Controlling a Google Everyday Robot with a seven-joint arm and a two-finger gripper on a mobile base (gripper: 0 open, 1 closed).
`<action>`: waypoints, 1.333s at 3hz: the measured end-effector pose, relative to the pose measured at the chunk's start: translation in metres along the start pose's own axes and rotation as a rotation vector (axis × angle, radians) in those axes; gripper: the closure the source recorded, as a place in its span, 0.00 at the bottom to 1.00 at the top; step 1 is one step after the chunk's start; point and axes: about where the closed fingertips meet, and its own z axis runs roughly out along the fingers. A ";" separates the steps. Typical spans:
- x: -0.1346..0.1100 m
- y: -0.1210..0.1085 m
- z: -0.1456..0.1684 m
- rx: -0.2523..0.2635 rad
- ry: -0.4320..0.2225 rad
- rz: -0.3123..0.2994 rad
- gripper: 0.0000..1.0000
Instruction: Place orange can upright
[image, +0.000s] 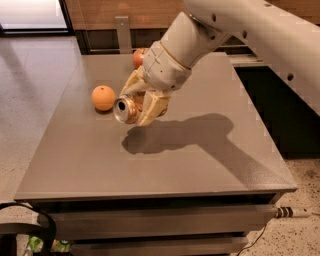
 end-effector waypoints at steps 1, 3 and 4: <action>0.000 0.010 -0.021 0.126 -0.067 0.069 1.00; 0.010 0.053 -0.035 0.422 -0.145 0.314 1.00; 0.023 0.056 -0.041 0.541 -0.191 0.355 1.00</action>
Offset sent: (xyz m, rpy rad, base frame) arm -0.0293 -0.0721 0.0067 0.3148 0.0217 -0.4474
